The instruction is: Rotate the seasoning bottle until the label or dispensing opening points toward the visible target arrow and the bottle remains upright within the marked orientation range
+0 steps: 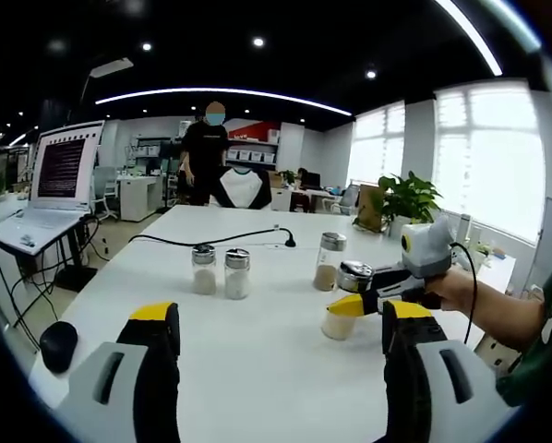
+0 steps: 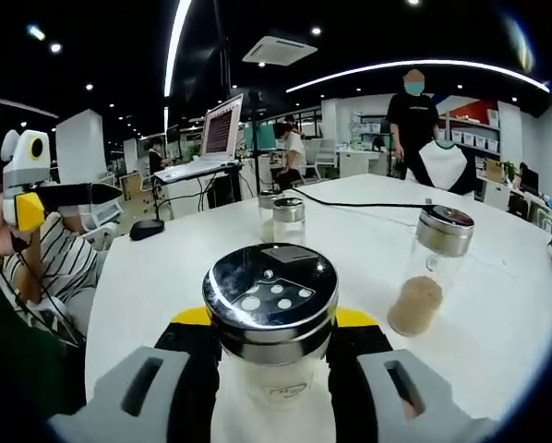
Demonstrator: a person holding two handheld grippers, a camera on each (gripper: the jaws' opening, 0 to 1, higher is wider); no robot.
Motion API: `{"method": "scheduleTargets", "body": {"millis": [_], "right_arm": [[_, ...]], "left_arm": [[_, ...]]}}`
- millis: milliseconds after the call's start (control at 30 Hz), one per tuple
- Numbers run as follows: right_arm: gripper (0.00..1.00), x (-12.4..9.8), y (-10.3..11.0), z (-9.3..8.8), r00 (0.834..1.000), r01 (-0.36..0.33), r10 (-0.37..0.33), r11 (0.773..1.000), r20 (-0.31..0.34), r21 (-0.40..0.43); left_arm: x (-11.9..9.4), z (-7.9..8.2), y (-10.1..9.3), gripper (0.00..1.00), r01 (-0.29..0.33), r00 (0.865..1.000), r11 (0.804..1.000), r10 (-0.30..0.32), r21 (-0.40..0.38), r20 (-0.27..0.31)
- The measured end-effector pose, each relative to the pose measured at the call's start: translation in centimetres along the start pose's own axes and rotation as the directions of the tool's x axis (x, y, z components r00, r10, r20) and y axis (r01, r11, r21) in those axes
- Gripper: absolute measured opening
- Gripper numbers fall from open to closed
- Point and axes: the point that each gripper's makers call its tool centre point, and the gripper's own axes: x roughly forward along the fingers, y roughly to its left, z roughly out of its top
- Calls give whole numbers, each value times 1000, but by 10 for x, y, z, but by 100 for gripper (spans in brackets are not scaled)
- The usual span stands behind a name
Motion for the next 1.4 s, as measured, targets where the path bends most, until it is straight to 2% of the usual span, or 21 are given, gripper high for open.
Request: {"method": "scheduleTargets", "body": {"millis": [567, 700, 1067, 1100, 1267, 1400], "right_arm": [[43, 2, -8, 0, 988, 157, -157, 985, 1, 67], [43, 2, -11, 1, 976, 217, -219, 972, 6, 92], [44, 1, -14, 1, 955, 294, -297, 947, 5, 129], [43, 0, -18, 1, 943, 328, -333, 931, 6, 158], [44, 1, -17, 1, 935, 349, -354, 925, 7, 152], [44, 0, -19, 1, 922, 382, -387, 909, 1, 167]], "left_arm": [[1, -3, 1, 96, 0, 1000, 1000, 0, -7, -6], [1, -4, 0, 96, 3, 1000, 1000, -3, -9, -6], [1, -4, 1, 96, 0, 1000, 1000, 0, -11, -8], [1, -4, 1, 96, 0, 1000, 1000, 0, -10, -7], [0, -1, 1, 95, 0, 1000, 1000, 0, -5, -4], [-1, -2, 2, 95, -4, 1000, 1000, 4, -8, -4]]}}
